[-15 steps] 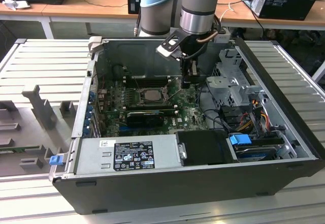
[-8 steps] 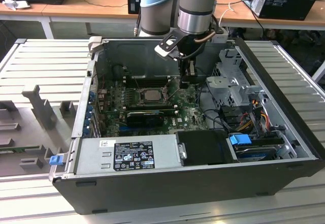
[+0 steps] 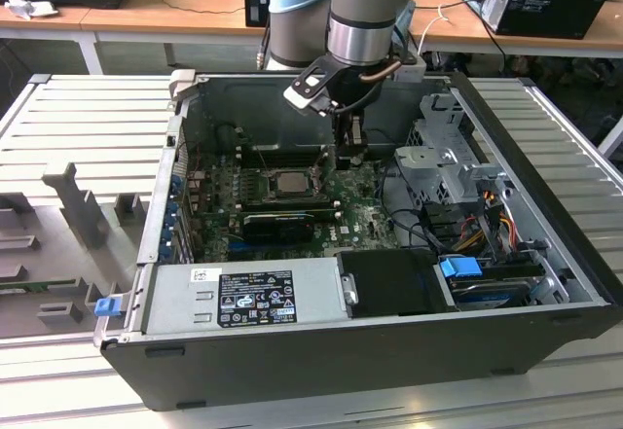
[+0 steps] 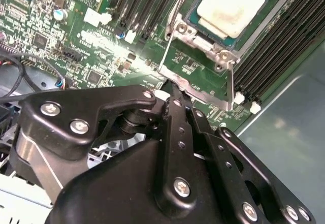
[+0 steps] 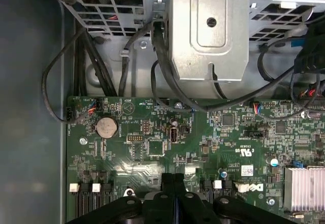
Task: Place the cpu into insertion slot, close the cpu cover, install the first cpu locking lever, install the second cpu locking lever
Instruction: 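Close the cpu cover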
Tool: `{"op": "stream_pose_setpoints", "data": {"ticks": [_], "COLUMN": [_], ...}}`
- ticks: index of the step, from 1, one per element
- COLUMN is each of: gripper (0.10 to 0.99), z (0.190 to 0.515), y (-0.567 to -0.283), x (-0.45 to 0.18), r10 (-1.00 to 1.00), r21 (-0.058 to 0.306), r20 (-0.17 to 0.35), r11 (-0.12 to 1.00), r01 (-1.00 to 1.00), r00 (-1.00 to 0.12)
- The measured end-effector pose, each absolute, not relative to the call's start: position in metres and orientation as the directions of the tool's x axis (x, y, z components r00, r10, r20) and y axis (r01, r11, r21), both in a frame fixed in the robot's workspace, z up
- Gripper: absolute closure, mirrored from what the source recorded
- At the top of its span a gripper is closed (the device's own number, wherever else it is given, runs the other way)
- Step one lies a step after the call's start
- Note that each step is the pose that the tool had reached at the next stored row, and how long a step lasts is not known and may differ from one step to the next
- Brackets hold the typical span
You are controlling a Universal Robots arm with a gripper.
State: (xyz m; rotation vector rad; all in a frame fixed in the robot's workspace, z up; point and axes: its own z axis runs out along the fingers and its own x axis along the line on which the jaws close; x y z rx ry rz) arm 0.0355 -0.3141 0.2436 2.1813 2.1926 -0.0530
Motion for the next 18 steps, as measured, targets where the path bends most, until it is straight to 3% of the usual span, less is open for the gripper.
{"op": "stream_pose_setpoints", "data": {"ticks": [18], "gripper": [0.98], "z": [0.233], "y": [-0.314], "x": [-0.026], "r10": [0.998], "r21": [0.011], "r20": [-0.058], "r11": [0.01], "r01": [1.0], "r00": [-0.009]}}
